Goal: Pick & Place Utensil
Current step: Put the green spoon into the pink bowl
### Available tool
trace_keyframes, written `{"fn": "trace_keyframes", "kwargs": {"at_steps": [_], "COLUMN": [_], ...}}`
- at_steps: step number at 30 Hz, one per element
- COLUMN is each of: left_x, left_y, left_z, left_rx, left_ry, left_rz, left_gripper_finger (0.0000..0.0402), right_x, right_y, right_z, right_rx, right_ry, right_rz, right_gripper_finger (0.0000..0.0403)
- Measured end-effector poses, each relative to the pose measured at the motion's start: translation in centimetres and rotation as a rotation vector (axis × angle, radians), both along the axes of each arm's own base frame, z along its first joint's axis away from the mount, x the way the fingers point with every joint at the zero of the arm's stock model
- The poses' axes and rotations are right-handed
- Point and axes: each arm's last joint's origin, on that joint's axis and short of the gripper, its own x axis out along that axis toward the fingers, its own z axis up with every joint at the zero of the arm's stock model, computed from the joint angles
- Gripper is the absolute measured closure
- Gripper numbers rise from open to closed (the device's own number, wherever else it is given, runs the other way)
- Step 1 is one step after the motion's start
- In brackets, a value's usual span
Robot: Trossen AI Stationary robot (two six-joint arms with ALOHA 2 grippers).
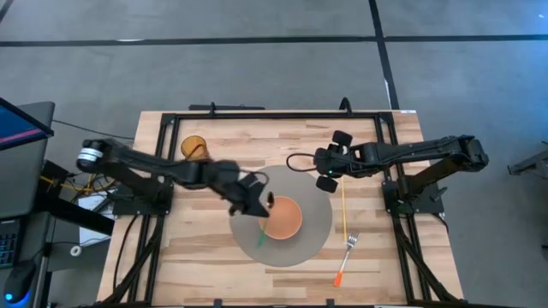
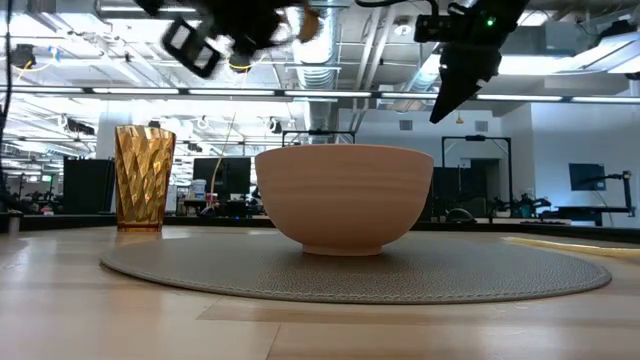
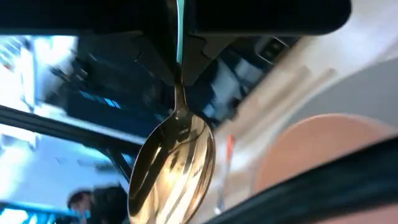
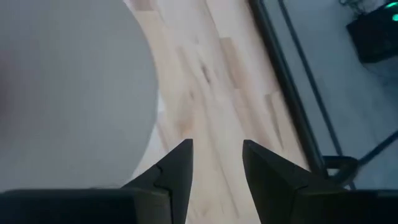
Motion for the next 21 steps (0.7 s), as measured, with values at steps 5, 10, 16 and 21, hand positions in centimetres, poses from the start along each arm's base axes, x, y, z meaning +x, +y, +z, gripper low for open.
{"fn": "trace_keyframes", "kwargs": {"at_steps": [5,10,16,21], "left_x": [2.5,3.3,3.7,4.1], "left_y": [1.7,3.6,6.0,5.4], "left_z": [-3.8,-6.3,-7.8,-10.1], "left_rx": [-0.166,-0.260,-0.315,-0.377], "left_ry": [0.120,0.213,0.257,0.362], "left_rz": [-0.129,-0.201,-0.197,-0.222], "left_gripper_finger": [0.0386,0.0385,0.0385,0.0385], "right_x": [-0.1,-0.3,-0.3,-0.3], "right_y": [0.0,0.0,0.0,0.0], "right_z": [0.0,-0.1,-0.1,-0.1], "right_rx": [0.008,0.015,0.020,0.022], "right_ry": [-0.007,0.006,0.003,0.000], "right_rz": [-0.031,-0.043,-0.042,-0.041], "right_gripper_finger": [0.0267,0.0266,0.0264,0.0267]}}
